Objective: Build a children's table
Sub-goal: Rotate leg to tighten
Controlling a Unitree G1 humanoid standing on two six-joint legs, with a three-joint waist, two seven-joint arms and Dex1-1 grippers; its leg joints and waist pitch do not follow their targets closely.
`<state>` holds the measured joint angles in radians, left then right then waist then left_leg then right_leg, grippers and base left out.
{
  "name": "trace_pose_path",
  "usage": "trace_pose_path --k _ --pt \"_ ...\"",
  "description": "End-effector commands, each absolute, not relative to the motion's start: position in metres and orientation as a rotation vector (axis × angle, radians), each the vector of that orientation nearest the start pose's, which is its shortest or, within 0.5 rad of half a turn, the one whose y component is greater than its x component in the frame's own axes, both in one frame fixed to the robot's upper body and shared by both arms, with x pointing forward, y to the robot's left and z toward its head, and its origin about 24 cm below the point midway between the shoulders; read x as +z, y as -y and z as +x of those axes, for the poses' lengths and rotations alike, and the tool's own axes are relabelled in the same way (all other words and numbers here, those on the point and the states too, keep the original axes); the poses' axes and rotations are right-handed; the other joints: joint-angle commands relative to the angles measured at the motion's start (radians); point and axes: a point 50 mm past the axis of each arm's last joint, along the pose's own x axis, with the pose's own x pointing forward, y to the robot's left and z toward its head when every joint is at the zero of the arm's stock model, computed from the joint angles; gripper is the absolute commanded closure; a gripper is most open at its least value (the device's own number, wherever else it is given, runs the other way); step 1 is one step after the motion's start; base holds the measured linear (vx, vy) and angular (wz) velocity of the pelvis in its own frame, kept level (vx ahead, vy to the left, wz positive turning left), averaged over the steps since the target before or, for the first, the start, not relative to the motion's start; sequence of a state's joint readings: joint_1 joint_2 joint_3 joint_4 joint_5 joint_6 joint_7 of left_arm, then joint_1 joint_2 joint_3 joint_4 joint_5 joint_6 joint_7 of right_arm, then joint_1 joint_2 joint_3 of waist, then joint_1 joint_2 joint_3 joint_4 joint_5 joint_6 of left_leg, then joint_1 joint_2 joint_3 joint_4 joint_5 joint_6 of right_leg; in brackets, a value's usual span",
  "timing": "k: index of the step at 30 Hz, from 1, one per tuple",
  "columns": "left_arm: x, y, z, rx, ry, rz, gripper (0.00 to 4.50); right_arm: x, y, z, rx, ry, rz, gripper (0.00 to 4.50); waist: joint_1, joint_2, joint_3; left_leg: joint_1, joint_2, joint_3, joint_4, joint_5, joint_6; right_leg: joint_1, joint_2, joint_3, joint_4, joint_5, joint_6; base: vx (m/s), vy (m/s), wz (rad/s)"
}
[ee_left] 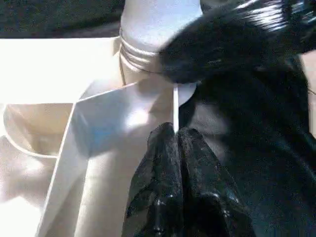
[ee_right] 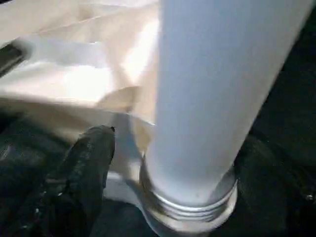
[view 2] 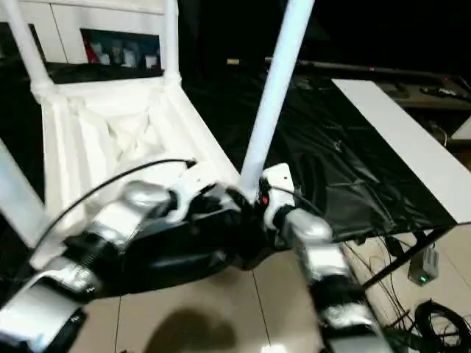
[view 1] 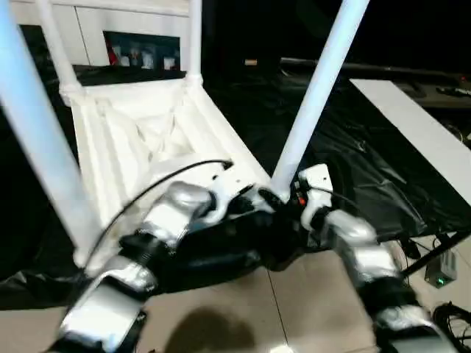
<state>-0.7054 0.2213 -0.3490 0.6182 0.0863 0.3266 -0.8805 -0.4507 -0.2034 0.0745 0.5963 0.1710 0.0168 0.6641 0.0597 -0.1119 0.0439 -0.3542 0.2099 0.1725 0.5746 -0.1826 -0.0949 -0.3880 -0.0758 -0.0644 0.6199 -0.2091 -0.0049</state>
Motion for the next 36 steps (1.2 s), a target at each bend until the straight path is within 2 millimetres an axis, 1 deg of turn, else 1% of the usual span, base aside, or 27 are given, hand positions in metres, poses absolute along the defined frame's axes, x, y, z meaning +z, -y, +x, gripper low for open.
trace_pose_path --k 1,2,3,5,6,7,8,11,12,13,14,16,18,20,21,23,24,26,27,28,31,36 --pt "0.051 -0.081 0.329 -1.160 -0.519 0.433 4.50 0.035 0.131 0.314 0.840 -0.196 -0.037 0.70 0.007 0.008 -0.050 0.002 0.031 -0.003 -0.065 -0.165 0.045 0.043 -0.064 0.047 -0.077 -0.141 -0.193 0.000 0.000 0.00" --pt "0.054 -0.089 0.324 -1.235 -0.520 0.439 4.50 0.035 0.141 0.306 0.906 -0.213 -0.064 0.70 0.009 0.011 -0.051 0.001 0.031 -0.003 -0.066 -0.145 0.052 0.046 -0.063 0.046 -0.073 -0.101 -0.201 0.000 0.000 0.00" --pt "0.055 -0.092 0.322 -1.265 -0.516 0.447 4.50 0.036 0.145 0.303 0.931 -0.220 -0.069 0.70 0.008 0.010 -0.052 -0.001 0.030 -0.003 -0.063 -0.120 0.063 0.047 -0.062 0.046 -0.067 -0.051 -0.213 0.000 0.000 0.00" --pt "0.056 -0.097 0.318 -1.310 -0.526 0.448 4.50 0.037 0.149 0.298 0.968 -0.232 -0.082 0.70 0.007 0.009 -0.054 -0.001 0.030 -0.001 -0.061 -0.101 0.071 0.046 -0.061 0.046 -0.063 -0.009 -0.229 0.000 0.000 0.00" --pt "0.057 -0.101 0.313 -1.359 -0.538 0.441 4.50 0.036 0.152 0.295 0.997 -0.247 -0.094 0.70 0.008 0.010 -0.055 0.001 0.029 0.000 -0.059 -0.083 0.081 0.047 -0.061 0.045 -0.058 0.025 -0.244 0.000 0.000 0.00" --pt "0.058 -0.105 0.310 -1.393 -0.554 0.428 4.50 0.036 0.154 0.291 1.028 -0.262 -0.110 0.70 0.007 0.009 -0.054 0.001 0.029 0.001 -0.059 -0.077 0.084 0.048 -0.060 0.046 -0.058 0.033 -0.247 0.000 0.000 0.00" --pt "0.059 -0.108 0.307 -1.425 -0.557 0.424 4.50 0.035 0.155 0.288 1.052 -0.272 -0.130 0.70 0.010 0.012 -0.054 0.005 0.030 0.002 -0.057 -0.074 0.089 0.046 -0.062 0.046 -0.057 0.041 -0.254 0.000 0.000 0.00" --pt "0.060 -0.113 0.303 -1.446 -0.573 0.414 4.50 0.034 0.155 0.285 1.091 -0.286 -0.152 0.70 0.013 0.013 -0.052 0.007 0.031 0.005 -0.059 -0.088 0.080 0.044 -0.062 0.047 -0.058 0.020 -0.259 0.000 0.000 0.00" --pt "0.060 -0.113 0.303 -1.441 -0.571 0.415 4.50 0.035 0.154 0.286 1.088 -0.278 -0.147 0.70 0.019 0.014 -0.050 0.010 0.032 0.005 -0.061 -0.109 0.068 0.042 -0.062 0.047 -0.062 -0.012 -0.256 0.000 0.000 0.00" --pt "0.061 -0.113 0.303 -1.439 -0.569 0.416 4.50 0.036 0.153 0.287 1.085 -0.270 -0.140 0.70 0.021 0.013 -0.050 0.009 0.032 0.005 -0.061 -0.116 0.063 0.042 -0.063 0.047 -0.062 -0.023 -0.253 0.000 0.000 0.00" --pt "0.061 -0.114 0.303 -1.438 -0.569 0.416 4.50 0.037 0.152 0.287 1.084 -0.266 -0.136 0.70 0.024 0.013 -0.049 0.010 0.032 0.005 -0.063 -0.134 0.051 0.041 -0.064 0.048 -0.064 -0.051 -0.245 0.000 0.000 0.00" --pt "0.062 -0.114 0.302 -1.443 -0.569 0.416 4.50 0.038 0.148 0.289 1.083 -0.257 -0.122 0.70 0.026 0.013 -0.049 0.010 0.032 0.004 -0.064 -0.145 0.036 0.042 -0.065 0.048 -0.065 -0.070 -0.234 0.000 0.000 0.00" --pt "0.062 -0.115 0.302 -1.445 -0.570 0.417 4.50 0.038 0.146 0.289 1.086 -0.255 -0.113 0.70 0.026 0.012 -0.050 0.008 0.030 0.003 -0.063 -0.138 0.031 0.043 -0.064 0.048 -0.064 -0.066 -0.226 0.000 0.000 0.00" --pt "0.062 -0.115 0.302 -1.447 -0.571 0.418 4.50 0.038 0.146 0.289 1.087 -0.256 -0.111 0.70 0.027 0.011 -0.051 0.007 0.029 0.003 -0.062 -0.124 0.031 0.044 -0.063 0.048 -0.062 -0.049 -0.224 0.000 0.000 0.00" --pt "0.063 -0.115 0.301 -1.448 -0.574 0.420 4.50 0.038 0.145 0.289 1.093 -0.261 -0.103 0.86 0.027 0.012 -0.052 0.007 0.029 0.003 -0.062 -0.119 0.032 0.045 -0.064 0.048 -0.060 -0.041 -0.225 0.000 0.000 0.00" --pt "0.063 -0.116 0.301 -1.448 -0.578 0.422 4.50 0.037 0.144 0.288 1.102 -0.267 -0.095 0.86 0.027 0.011 -0.053 0.007 0.029 0.003 -0.060 -0.101 0.036 0.046 -0.062 0.048 -0.057 -0.015 -0.229 0.000 0.000 0.00" --pt "0.063 -0.117 0.300 -1.447 -0.580 0.422 4.50 0.036 0.144 0.288 1.104 -0.270 -0.092 0.96 0.027 0.011 -0.055 0.006 0.028 0.003 -0.059 -0.084 0.042 0.048 -0.061 0.047 -0.055 0.011 -0.233 0.000 0.000 0.00" --pt "0.062 -0.117 0.300 -1.443 -0.582 0.424 4.50 0.036 0.144 0.288 1.106 -0.271 -0.091 1.14 0.027 0.012 -0.056 0.007 0.027 0.004 -0.058 -0.073 0.047 0.048 -0.061 0.047 -0.053 0.031 -0.238 0.000 0.000 0.00" --pt "0.062 -0.118 0.300 -1.439 -0.585 0.425 4.50 0.036 0.144 0.288 1.106 -0.273 -0.089 1.31 0.027 0.012 -0.056 0.006 0.027 0.004 -0.057 -0.069 0.049 0.048 -0.061 0.047 -0.052 0.037 -0.240 0.000 0.000 0.00" --pt "0.062 -0.118 0.300 -1.438 -0.586 0.426 4.50 0.036 0.144 0.288 1.107 -0.274 -0.087 1.31 0.027 0.011 -0.056 0.006 0.026 0.004 -0.057 -0.068 0.052 0.049 -0.061 0.047 -0.052 0.040 -0.242 0.000 0.000 0.00" --pt "0.061 -0.119 0.301 -1.430 -0.590 0.431 4.50 0.035 0.144 0.287 1.109 -0.278 -0.086 1.62 0.027 0.011 -0.055 0.007 0.027 0.004 -0.057 -0.080 0.050 0.048 -0.062 0.047 -0.054 0.015 -0.240 0.000 0.000 0.00" --pt "0.060 -0.118 0.300 -1.432 -0.598 0.431 4.50 0.033 0.144 0.287 1.116 -0.289 -0.081 1.81 0.028 0.012 -0.055 0.007 0.027 0.004 -0.057 -0.090 0.041 0.049 -0.062 0.047 -0.055 -0.001 -0.236 0.000 0.000 0.00"
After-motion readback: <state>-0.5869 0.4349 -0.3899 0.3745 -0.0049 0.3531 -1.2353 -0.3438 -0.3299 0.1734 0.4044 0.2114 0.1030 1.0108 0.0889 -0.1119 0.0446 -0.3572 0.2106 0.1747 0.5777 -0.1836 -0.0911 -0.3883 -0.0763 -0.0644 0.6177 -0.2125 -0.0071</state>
